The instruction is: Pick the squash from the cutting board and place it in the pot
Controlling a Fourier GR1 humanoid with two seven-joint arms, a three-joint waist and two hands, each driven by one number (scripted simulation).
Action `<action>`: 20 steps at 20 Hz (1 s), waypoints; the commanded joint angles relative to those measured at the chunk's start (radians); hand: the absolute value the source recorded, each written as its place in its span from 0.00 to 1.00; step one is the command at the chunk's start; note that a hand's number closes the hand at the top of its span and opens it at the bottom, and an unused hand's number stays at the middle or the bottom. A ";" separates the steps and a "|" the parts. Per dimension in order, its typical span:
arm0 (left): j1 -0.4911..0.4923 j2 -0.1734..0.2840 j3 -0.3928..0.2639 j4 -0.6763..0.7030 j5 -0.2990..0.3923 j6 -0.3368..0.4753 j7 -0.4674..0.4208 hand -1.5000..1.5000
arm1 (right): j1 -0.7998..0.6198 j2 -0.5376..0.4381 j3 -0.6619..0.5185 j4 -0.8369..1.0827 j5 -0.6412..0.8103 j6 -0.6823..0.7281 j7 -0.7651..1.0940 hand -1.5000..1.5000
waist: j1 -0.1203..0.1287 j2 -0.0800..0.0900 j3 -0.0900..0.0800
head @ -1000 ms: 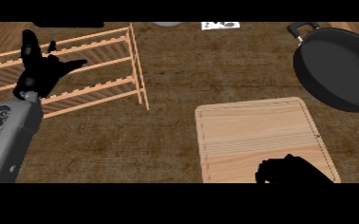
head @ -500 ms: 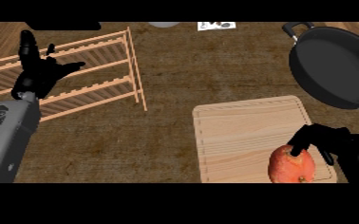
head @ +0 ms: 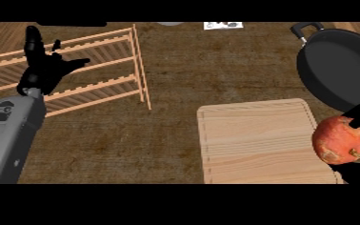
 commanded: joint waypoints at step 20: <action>-0.116 -0.129 0.068 -0.112 -0.009 0.082 -0.173 0.50 | -0.158 -0.126 -0.220 0.625 0.089 -0.047 -0.218 1.00 | 0.130 0.005 0.012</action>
